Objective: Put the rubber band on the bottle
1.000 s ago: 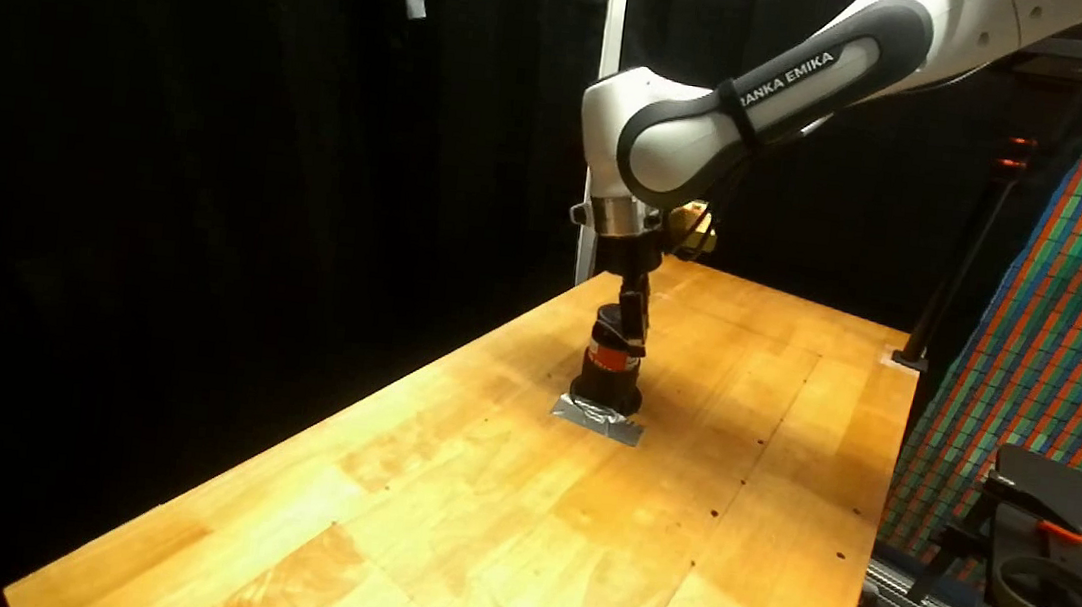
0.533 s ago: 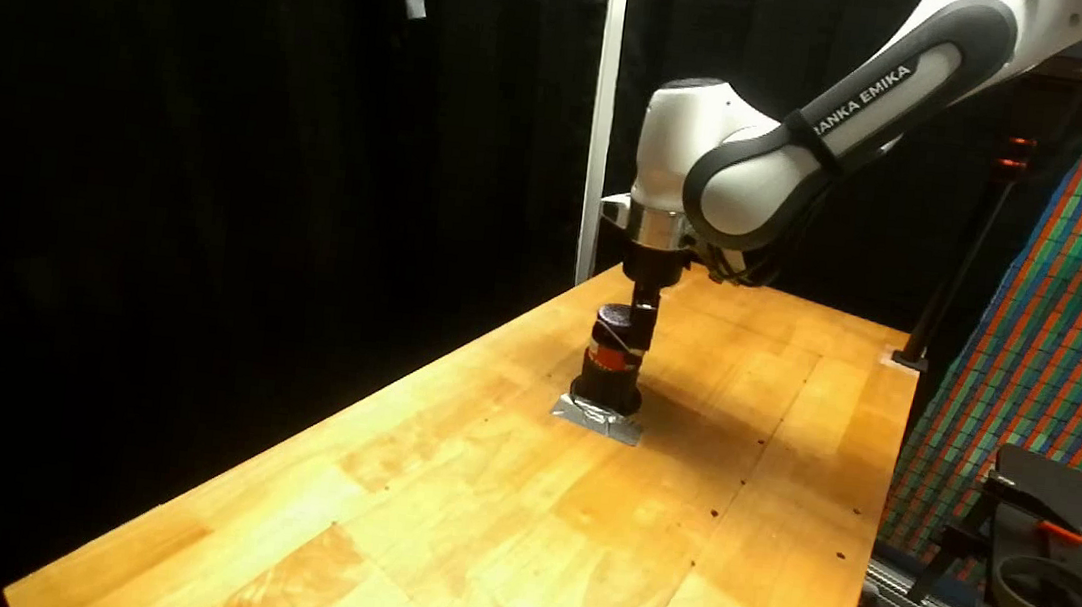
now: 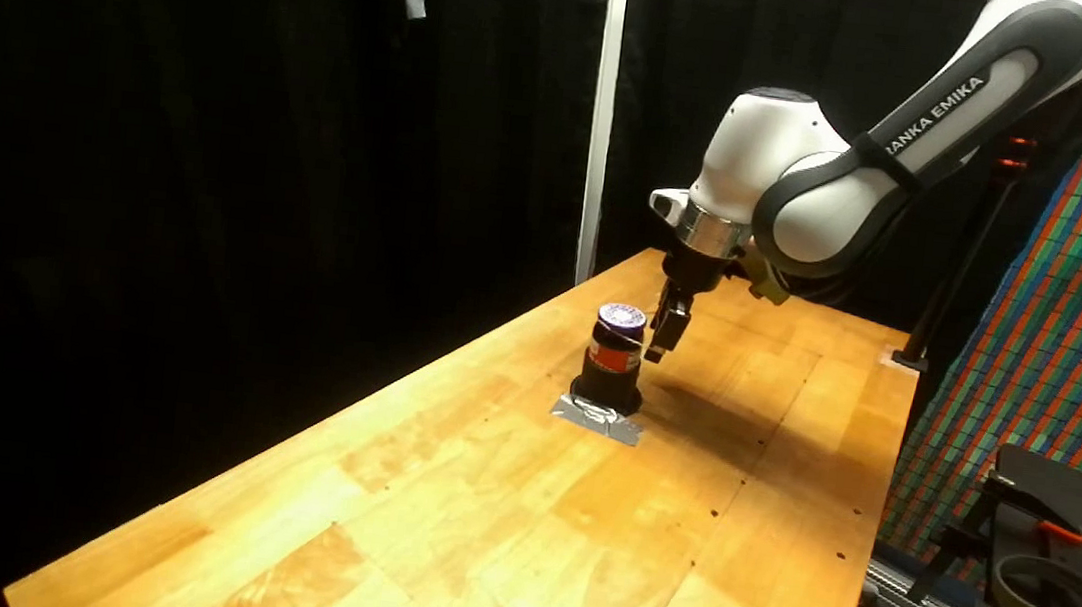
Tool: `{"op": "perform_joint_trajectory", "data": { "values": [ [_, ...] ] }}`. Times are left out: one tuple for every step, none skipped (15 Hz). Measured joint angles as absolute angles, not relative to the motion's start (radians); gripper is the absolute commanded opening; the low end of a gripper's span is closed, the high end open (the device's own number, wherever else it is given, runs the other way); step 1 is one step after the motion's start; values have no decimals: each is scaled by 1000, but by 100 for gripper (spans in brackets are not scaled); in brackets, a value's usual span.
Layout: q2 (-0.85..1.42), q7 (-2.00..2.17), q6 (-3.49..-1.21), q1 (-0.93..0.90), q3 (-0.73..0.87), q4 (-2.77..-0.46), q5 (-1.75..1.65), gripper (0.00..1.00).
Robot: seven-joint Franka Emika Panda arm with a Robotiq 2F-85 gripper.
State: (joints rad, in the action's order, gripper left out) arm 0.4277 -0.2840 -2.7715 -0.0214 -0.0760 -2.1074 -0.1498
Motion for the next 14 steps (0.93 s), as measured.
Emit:
{"op": "perform_joint_trajectory", "data": {
  "values": [
    [419,-284,-2792,-17,-78,-2120,-147,42],
    [412,-284,-2813,-13,-81,-2132,-145,34],
    [407,-284,-2833,-9,-83,-2142,-144,27],
    [403,-284,-2858,-6,-83,-2155,-143,18],
    [400,-284,-2883,-3,-83,-2166,-143,17],
    [399,-284,-2911,0,-83,-2178,-142,16],
    [398,-284,-2940,4,-83,-2191,-142,13],
    [397,-284,-2967,8,-84,-2204,-142,14],
    [398,-284,-2997,13,-85,-2217,-142,17],
    [398,-284,-3034,19,-86,-2232,-142,15],
    [398,-284,-3078,25,-88,-2249,-142,17],
    [398,-284,-3133,31,-90,-2267,-142,16],
    [400,-284,-3195,35,-90,-2287,-144,18],
    [404,-284,-3263,40,-90,-2307,-149,17]
  ]
}}
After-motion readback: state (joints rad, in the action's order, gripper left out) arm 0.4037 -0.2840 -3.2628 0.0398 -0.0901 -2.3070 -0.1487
